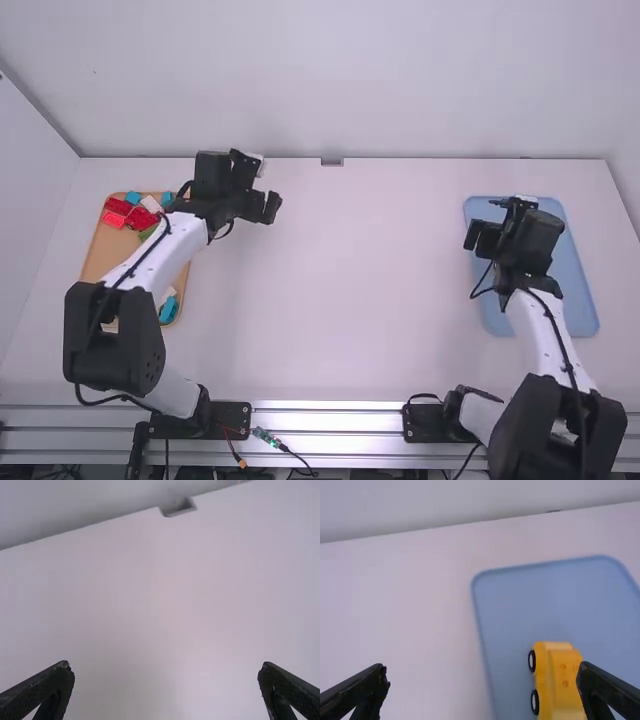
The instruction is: Assemble lego blocks to make yellow taxi
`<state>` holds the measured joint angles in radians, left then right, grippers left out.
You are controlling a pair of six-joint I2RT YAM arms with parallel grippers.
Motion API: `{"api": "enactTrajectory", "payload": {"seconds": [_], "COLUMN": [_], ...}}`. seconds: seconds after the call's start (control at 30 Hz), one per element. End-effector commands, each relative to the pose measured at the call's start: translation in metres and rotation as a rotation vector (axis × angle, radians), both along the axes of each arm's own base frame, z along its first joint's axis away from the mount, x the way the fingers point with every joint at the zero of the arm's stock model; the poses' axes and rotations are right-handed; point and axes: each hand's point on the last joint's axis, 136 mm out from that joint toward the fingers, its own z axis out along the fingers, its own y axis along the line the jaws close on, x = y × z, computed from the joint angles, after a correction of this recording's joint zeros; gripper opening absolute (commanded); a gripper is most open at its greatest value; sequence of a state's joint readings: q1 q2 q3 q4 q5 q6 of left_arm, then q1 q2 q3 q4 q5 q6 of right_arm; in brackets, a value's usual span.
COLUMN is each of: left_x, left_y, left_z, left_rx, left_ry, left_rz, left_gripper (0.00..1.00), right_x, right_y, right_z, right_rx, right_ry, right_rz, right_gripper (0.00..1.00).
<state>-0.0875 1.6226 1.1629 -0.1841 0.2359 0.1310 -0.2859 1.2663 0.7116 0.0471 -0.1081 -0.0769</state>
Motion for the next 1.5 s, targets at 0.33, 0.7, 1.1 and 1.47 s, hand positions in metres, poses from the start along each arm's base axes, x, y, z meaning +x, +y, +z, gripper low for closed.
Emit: {"api": "enactTrajectory", "payload": {"seconds": [0.33, 0.7, 1.1, 1.47], "left_x": [0.011, -0.006, -0.058, -0.117], "left_y": [0.038, 0.080, 0.080, 0.080], "left_z": [0.041, 0.067, 0.061, 0.028], "left_rx": [0.019, 0.023, 0.016, 0.016], "left_ry": [-0.085, -0.229, -0.268, -0.268], "left_rz": [0.197, 0.355, 0.356, 0.356], "left_gripper": [0.95, 0.80, 0.58, 0.32], "right_x": [-0.016, -0.047, -0.096, -0.133], "right_y": [0.013, 0.069, 0.090, 0.090], "right_z": [0.023, 0.002, -0.043, -0.100], "right_rx": [0.004, -0.005, -0.003, -0.003], "right_ry": [-0.054, -0.052, -0.052, -0.054], "right_rz": [-0.047, 0.090, 0.153, 0.153], "right_gripper": [0.95, 0.79, 0.53, 0.27]}}
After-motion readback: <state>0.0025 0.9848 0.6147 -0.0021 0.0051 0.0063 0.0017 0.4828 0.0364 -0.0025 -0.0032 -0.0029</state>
